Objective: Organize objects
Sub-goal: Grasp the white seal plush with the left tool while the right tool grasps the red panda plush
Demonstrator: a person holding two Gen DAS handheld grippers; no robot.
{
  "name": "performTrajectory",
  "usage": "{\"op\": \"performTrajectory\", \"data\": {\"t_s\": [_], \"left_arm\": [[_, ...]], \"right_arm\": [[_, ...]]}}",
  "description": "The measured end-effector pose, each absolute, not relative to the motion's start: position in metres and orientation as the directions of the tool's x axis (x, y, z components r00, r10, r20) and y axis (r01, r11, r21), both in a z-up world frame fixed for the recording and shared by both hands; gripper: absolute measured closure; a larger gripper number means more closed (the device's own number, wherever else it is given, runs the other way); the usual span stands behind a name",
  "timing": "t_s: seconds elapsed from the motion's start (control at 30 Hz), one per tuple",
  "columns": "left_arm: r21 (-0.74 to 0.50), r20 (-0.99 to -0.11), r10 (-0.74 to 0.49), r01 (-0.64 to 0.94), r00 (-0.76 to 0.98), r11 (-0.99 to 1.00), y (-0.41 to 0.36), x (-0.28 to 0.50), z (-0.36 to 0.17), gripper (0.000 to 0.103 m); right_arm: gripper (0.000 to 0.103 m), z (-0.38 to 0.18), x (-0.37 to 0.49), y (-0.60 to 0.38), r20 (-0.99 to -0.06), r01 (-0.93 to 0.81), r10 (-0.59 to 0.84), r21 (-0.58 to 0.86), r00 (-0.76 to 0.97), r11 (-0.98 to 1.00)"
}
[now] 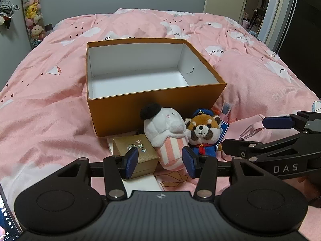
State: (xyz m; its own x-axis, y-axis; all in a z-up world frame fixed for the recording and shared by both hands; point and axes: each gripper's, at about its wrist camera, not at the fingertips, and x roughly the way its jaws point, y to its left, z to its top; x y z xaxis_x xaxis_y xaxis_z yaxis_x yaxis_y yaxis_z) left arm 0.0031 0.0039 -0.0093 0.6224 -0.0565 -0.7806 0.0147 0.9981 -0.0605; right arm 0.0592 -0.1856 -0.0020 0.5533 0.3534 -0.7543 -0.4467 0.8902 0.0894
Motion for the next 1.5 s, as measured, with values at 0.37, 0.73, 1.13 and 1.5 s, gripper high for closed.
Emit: {"op": "performTrajectory", "data": {"t_s": [0.37, 0.73, 1.13, 1.5], "left_arm": [[-0.071, -0.787, -0.063, 0.011, 0.613, 0.997, 0.004, 0.004, -0.011, 0.046], [-0.160, -0.791, -0.124, -0.007, 0.599, 0.987, 0.022, 0.010, -0.010, 0.057], [-0.272, -0.809, -0.222, -0.013, 0.544, 0.962, 0.030, 0.055, -0.027, 0.055], [-0.260, -0.850, -0.213, -0.031, 0.482, 0.965, 0.024, 0.097, -0.059, 0.035]], "right_arm": [[0.001, -0.004, 0.059, -0.186, -0.758, -0.448, 0.356, 0.094, 0.547, 0.889], [0.007, -0.004, 0.063, -0.184, -0.751, -0.479, 0.404, 0.134, 0.523, 0.867], [0.049, -0.027, 0.109, -0.184, -0.807, -0.470, 0.433, 0.224, 0.401, 0.853], [0.033, -0.045, 0.129, -0.166, -0.824, -0.577, 0.388, 0.094, 0.412, 0.812]]}}
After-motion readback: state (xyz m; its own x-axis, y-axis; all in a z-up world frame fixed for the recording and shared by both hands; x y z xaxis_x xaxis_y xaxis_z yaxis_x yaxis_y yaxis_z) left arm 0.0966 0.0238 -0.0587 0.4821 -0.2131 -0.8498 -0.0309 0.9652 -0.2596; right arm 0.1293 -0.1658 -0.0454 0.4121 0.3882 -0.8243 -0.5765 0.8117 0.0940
